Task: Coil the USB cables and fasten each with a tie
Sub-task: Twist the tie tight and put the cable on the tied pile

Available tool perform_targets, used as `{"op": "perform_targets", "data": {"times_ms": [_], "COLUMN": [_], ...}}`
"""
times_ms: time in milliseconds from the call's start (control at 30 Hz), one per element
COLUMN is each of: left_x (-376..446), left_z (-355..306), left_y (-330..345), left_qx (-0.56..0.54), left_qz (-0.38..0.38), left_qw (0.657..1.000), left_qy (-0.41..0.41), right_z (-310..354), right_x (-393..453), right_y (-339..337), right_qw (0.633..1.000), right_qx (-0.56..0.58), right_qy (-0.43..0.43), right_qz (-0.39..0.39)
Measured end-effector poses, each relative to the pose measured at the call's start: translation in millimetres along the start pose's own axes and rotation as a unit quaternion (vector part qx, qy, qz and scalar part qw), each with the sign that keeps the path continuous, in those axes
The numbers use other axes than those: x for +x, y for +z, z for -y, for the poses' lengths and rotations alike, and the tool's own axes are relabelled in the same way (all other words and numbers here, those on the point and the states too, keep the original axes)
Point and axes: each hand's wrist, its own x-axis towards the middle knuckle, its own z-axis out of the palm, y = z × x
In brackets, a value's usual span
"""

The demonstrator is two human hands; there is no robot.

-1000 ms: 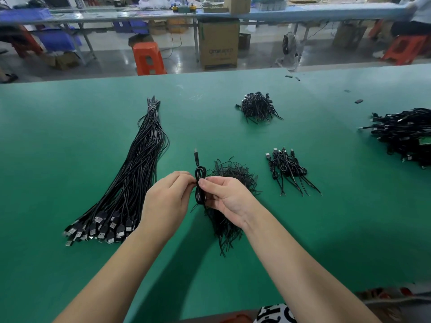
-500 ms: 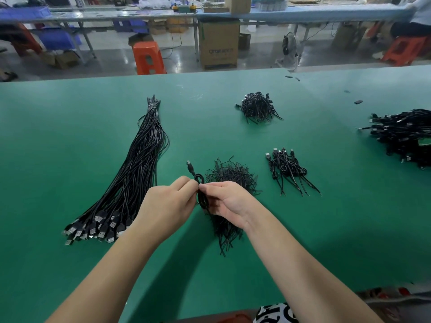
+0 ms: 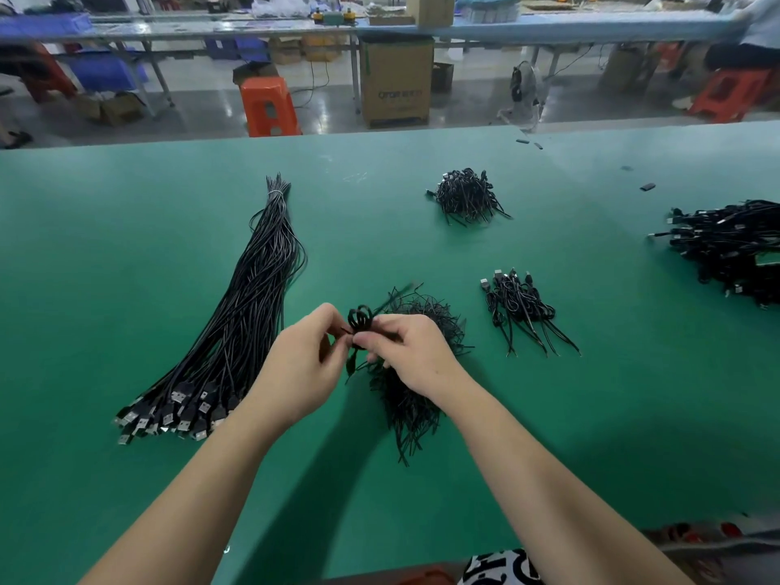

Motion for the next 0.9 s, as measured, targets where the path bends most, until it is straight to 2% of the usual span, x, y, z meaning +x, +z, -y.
{"op": "perform_targets", "data": {"times_ms": [100, 233, 333, 400, 467, 533, 633, 733, 800, 900], "left_x": [-2, -3, -3, -4, -5, -3, 4, 4, 2, 0], "left_z": [-5, -2, 0, -1, -3, -1, 6, 6, 3, -4], "left_y": [0, 0, 2, 4, 4, 3, 1, 1, 3, 4], "left_qx": [0.096, 0.249, 0.294, 0.263, 0.167, 0.060, -0.081, -0.210, -0.209, -0.091], "left_qz": [-0.006, -0.013, -0.031, -0.030, -0.024, -0.020, 0.000, 0.021, 0.016, -0.023], "left_qw": [0.992, 0.953, 0.928, 0.943, 0.979, 0.998, 0.992, 0.966, 0.966, 0.992], "left_qy": [0.075, 0.174, 0.226, 0.200, 0.115, 0.013, -0.097, -0.152, -0.149, -0.086], "right_z": [-2, 1, 5, 5, 6, 7, 7, 6, 5, 2], "right_x": [0, -1, 2, 2, 2, 2, 1, 1, 2, 5], "right_y": [1, 7, 7, 7, 6, 4, -4, -7, -8, -9], "right_qw": [0.998, 0.984, 0.978, 0.979, 0.980, 0.973, 0.962, 0.977, 0.989, 0.996], "right_qx": [0.017, 0.130, 0.161, 0.156, 0.157, 0.200, 0.243, 0.186, 0.135, 0.080], "right_qy": [0.054, 0.117, 0.134, 0.131, 0.118, 0.113, 0.102, 0.074, 0.058, 0.030], "right_qz": [0.007, 0.030, 0.007, 0.001, 0.003, 0.022, 0.071, 0.072, 0.036, 0.003]}}
